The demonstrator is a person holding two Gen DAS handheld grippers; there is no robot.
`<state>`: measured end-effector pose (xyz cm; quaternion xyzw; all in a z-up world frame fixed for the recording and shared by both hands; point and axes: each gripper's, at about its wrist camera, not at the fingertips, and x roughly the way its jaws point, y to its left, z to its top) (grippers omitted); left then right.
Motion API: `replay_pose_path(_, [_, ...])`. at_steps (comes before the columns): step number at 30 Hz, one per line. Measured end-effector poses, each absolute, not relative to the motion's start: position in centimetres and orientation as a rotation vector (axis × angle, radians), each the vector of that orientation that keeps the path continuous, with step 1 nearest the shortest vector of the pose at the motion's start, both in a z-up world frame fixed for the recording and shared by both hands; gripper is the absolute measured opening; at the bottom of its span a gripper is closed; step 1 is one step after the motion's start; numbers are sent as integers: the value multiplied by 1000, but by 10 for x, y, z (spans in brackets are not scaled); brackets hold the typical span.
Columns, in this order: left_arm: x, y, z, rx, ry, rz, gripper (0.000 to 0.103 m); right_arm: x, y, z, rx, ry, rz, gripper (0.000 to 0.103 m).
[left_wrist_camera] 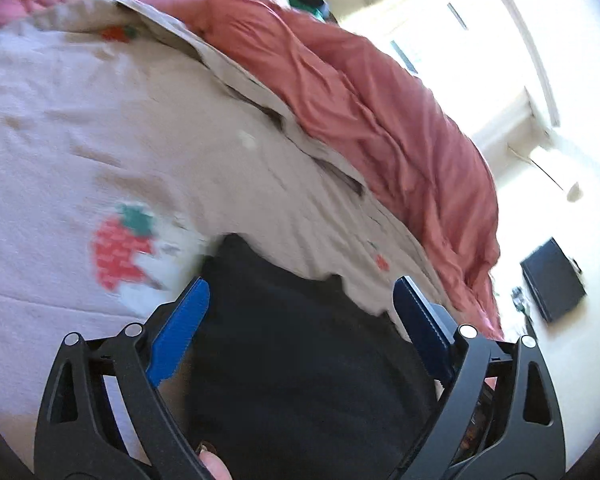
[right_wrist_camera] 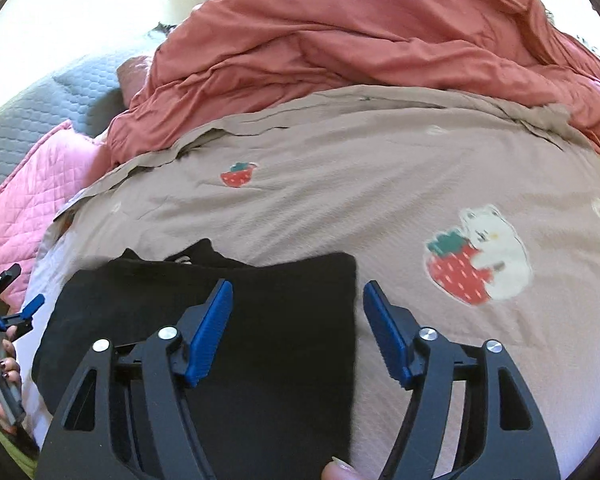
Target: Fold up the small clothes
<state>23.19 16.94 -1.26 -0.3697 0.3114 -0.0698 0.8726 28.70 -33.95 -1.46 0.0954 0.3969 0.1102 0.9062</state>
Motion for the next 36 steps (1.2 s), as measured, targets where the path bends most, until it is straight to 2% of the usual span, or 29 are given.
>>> replay_pose_path(8, [214, 183, -35, -727, 821, -41, 86, 288, -337, -36, 196, 873, 181, 72])
replay_pose_path(13, [208, 148, -26, -463, 873, 2, 86, 303, -329, -44, 170, 924, 141, 71])
replay_pose_path(15, [206, 134, -26, -395, 891, -15, 86, 309, -329, -51, 181, 951, 125, 65])
replay_pose_path(16, [207, 129, -29, -379, 903, -22, 79, 310, -330, -54, 196, 960, 130, 58])
replay_pose_path(17, [208, 122, -32, -367, 919, -31, 51, 311, -330, -56, 221, 967, 152, 44])
replay_pose_path(18, [208, 120, -35, -370, 925, -47, 36, 309, -328, -56, 240, 968, 185, 33])
replay_pose_path(19, [208, 119, -36, -377, 920, -54, 27, 306, -325, -53, 223, 950, 174, 26])
replay_pose_path(20, [205, 118, -33, -362, 909, -37, 14, 304, -321, -48, 192, 932, 162, 21])
replay_pose_path(22, [202, 117, -22, -305, 869, -25, 9, 299, -317, -38, 160, 885, 157, 15])
replay_pose_path(24, [202, 120, -17, -318, 853, -40, 9, 298, -318, -28, 157, 850, 154, 13])
replay_pose_path(25, [202, 122, -17, -323, 856, -38, 9, 299, -318, -26, 150, 841, 141, 9])
replay_pose_path(30, [208, 127, -28, -335, 907, -29, 10, 318, -315, -53, 103, 948, 78, 9])
replay_pose_path(33, [207, 124, -26, -302, 903, -23, 10, 316, -313, -53, 85, 937, 66, 11])
replay_pose_path(35, [205, 121, -24, -271, 897, -11, 13, 313, -314, -49, 84, 926, 58, 22])
replay_pose_path(36, [203, 120, -24, -262, 893, -8, 13, 309, -315, -45, 82, 916, 60, 23])
